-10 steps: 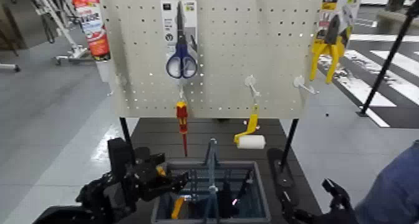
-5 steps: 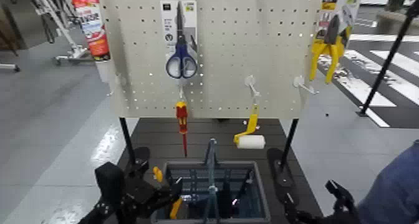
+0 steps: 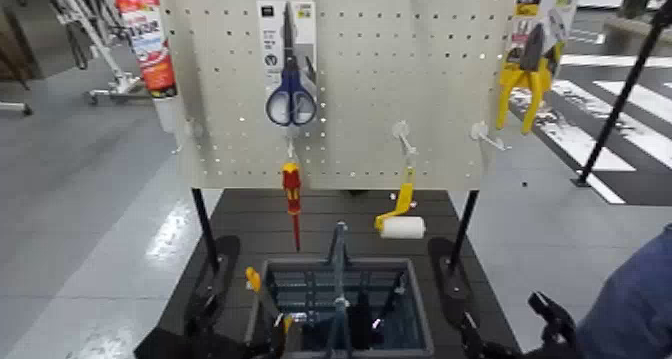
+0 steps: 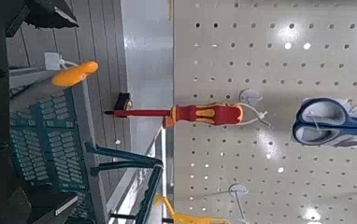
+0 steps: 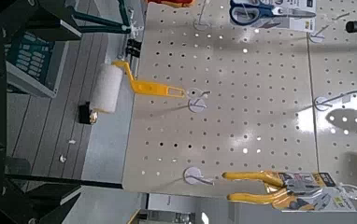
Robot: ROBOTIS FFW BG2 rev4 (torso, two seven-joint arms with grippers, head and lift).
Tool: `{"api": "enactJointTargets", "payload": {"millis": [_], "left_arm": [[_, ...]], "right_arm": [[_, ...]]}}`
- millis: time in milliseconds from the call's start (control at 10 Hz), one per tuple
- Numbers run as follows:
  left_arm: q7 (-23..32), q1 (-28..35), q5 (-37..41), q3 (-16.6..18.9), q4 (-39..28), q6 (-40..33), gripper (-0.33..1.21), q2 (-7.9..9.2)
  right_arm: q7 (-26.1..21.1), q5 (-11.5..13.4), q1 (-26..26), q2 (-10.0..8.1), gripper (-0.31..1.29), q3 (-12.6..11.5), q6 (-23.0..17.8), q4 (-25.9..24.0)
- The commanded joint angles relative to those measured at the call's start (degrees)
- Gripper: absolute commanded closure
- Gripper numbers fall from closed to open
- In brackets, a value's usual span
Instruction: Put the yellow paint brush into the crate.
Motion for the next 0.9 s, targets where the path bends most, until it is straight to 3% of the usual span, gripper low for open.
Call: {"api": "enactJointTargets", "payload": {"millis": [100,400,700,900], "left_arm": [[3.76,3.1,-1.75,0.35,0.27,-7.52,-0.11,-4.94],[6.75,3.89,-3.86,-0.27,0.18,-11.65,-0.09,-5.12],[9.92,4.68,-4.47,-0.71,0.27,-14.11,-0.05,-5.29],[9.92,4.68,-4.47,-0.8,0.36,-14.29,-0.05,-5.29]], "right_arm": [[-0.09,-0.07,0.62,0.01,0.14,-0.48,-0.09,-0.07],[-1.93,0.28,1.41,0.1,0.14,-0.83,0.0,-0.51],[-2.81,3.53,1.5,0.1,0.14,-0.92,1.31,-1.83],[-3.08,4.06,1.68,0.18,0.14,-1.01,1.05,-1.92]]}}
